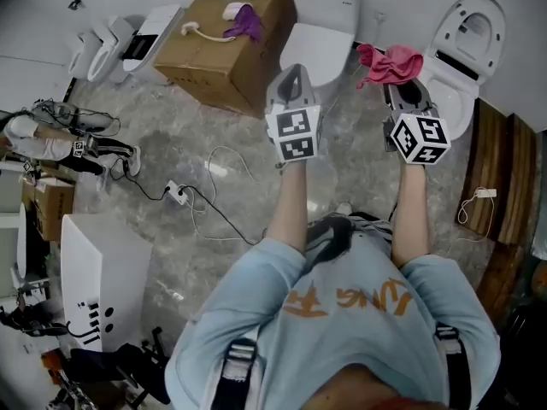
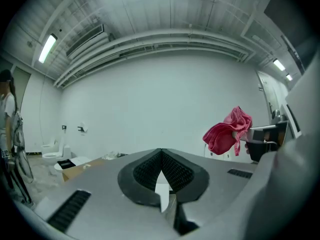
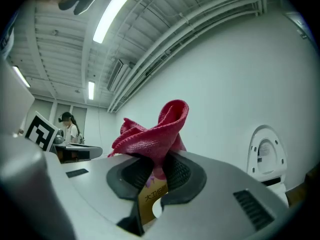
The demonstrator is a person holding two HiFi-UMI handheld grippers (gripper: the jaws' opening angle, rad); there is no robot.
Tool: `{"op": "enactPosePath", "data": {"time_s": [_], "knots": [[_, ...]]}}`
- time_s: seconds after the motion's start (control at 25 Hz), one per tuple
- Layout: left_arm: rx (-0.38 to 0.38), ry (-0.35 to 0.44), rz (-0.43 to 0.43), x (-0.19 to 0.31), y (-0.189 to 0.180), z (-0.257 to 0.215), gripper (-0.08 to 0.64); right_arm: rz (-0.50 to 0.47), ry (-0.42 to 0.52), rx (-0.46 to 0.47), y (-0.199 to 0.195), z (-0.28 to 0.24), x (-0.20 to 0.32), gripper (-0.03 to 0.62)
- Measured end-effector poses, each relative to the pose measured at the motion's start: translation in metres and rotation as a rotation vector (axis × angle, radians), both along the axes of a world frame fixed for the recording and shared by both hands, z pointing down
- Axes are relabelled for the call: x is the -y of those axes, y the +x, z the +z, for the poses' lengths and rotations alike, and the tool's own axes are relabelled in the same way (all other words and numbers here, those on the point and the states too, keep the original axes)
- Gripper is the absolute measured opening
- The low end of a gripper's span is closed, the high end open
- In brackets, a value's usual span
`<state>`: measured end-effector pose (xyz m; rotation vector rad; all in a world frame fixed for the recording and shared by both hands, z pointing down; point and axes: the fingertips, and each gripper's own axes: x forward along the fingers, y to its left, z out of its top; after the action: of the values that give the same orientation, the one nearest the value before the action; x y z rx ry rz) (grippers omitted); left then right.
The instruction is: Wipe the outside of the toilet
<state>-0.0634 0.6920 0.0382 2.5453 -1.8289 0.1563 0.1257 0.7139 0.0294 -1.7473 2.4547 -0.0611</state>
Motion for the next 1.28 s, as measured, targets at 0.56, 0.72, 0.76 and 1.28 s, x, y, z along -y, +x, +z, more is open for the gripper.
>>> {"op": "enactPosePath", "data": {"time_s": [0.56,0.72,0.76,1.28], "knots": [[-0.009,0.025,-0.073,0.025,0.0,-0.007,0.024,-0.063,-0.008,0.081,0.024,0.008,0.046,0.074],[-0.04,0.032,-0.099,0.03,-0.003,-0.014,0.023,-0.132,-0.004,0.065,0.017,0.004,0.046,0.074],[-0.04,0.038,-0.096,0.033,-0.002,-0.018,0.023,-0.144,0.006,0.059,0.016,0.0,0.048,0.074],[-0.103,0.142,-0.05,0.064,0.022,-0.057,0.023,-0.19,0.065,0.018,0.032,-0.024,0.073,0.074]]}}
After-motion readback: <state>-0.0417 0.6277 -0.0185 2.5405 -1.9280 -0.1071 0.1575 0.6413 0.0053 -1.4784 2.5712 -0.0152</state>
